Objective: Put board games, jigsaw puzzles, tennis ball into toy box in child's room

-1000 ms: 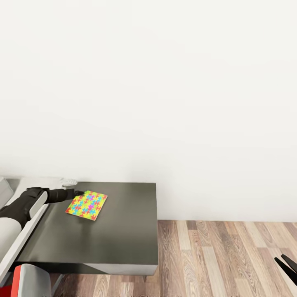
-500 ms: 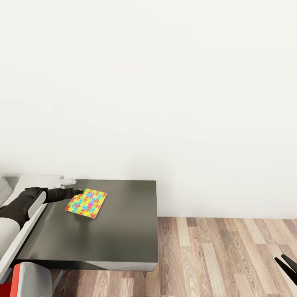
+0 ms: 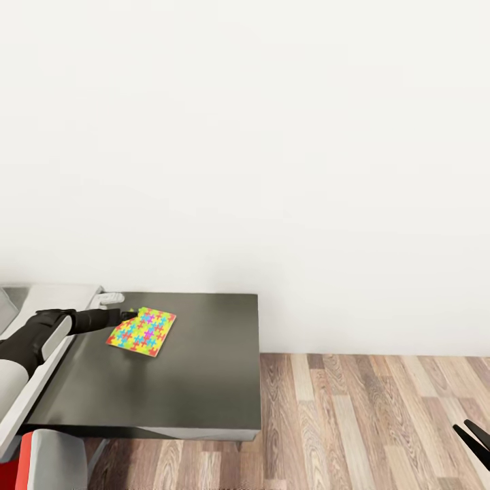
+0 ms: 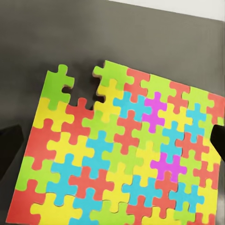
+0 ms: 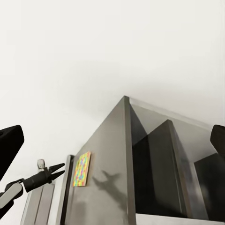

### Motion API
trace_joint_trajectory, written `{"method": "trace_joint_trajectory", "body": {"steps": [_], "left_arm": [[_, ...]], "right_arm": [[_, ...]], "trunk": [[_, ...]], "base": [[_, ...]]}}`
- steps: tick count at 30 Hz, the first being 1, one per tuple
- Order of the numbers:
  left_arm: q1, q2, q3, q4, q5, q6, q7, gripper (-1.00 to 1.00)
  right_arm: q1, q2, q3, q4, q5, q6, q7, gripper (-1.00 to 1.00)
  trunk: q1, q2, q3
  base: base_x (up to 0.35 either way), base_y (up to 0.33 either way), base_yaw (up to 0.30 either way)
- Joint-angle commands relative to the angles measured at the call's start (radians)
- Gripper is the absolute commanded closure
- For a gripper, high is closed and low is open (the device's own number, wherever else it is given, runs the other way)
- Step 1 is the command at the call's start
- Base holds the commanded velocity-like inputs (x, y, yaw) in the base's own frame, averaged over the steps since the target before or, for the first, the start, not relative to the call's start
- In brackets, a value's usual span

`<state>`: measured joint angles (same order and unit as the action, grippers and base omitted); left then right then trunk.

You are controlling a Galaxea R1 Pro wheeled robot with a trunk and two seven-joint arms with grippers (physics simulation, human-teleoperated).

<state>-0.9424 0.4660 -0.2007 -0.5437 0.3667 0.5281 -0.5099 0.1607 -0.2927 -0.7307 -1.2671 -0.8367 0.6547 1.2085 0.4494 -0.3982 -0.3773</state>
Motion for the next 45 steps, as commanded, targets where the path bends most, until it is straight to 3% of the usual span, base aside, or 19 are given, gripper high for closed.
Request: {"method": "trace_joint_trajectory", "body": {"steps": [1,36,45], "left_arm": [[-0.001,0.003,-0.005,-0.001,0.008,0.005,-0.003,-1.0],[-0.001,0.017,-0.004,-0.001,0.008,0.004,-0.019,-1.0],[-0.001,0.041,-0.002,-0.001,0.008,0.004,-0.021,-1.0]], "right_arm": [[0.0,0.0,0.001,-0.001,-0.007,0.008,-0.001,-1.0],[0.0,0.0,0.001,-0.001,-0.006,0.008,0.0,-1.0],[0.0,0.0,0.001,0.0,-0.006,0.008,0.0,-1.0]], "trunk": [[0.001,-0.002,-0.003],[0.001,-0.002,-0.06],[0.001,-0.002,-0.075]], "base": [[0.0,0.0,0.0],[0.0,0.0,0.0],[0.0,0.0,0.0]]}}
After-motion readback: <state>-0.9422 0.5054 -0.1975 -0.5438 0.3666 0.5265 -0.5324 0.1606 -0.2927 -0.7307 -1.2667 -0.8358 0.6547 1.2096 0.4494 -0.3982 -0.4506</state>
